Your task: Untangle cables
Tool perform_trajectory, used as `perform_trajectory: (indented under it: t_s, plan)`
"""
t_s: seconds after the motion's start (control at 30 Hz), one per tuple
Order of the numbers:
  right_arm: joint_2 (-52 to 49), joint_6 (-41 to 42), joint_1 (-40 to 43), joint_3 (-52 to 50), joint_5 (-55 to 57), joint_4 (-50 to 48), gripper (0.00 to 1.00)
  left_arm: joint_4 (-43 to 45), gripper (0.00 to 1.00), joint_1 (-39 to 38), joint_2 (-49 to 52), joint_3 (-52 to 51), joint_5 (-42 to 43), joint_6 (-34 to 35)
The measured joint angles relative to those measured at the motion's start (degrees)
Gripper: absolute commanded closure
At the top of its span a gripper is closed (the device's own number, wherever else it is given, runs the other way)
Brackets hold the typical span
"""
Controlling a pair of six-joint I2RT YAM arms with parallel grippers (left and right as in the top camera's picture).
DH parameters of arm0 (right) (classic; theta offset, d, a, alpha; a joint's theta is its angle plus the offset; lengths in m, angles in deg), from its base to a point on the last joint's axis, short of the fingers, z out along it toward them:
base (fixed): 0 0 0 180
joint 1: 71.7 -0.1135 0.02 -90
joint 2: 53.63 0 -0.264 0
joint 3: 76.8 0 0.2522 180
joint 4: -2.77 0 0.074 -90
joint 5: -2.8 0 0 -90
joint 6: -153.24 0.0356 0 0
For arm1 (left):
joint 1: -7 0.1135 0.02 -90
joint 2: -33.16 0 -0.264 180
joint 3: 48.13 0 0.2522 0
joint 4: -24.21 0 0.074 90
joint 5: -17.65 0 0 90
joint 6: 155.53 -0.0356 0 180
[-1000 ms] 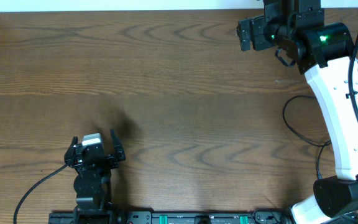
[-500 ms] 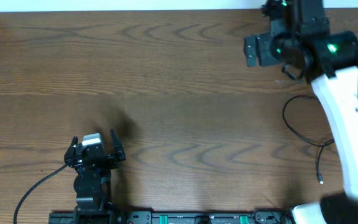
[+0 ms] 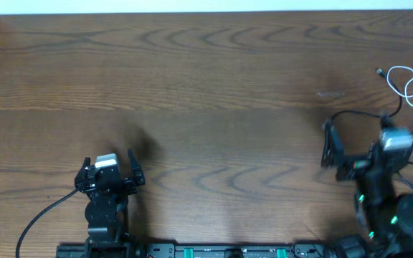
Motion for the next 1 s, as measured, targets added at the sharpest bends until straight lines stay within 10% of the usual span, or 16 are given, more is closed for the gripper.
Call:
perform_trajectory:
  t_s: [1.0]
  plan:
    - [17.5, -15.4, 16.1, -32.1, -9.3, -12.2, 0.01, 0.0, 0.01, 0.0, 0.0, 0.0, 0.0, 0.0]
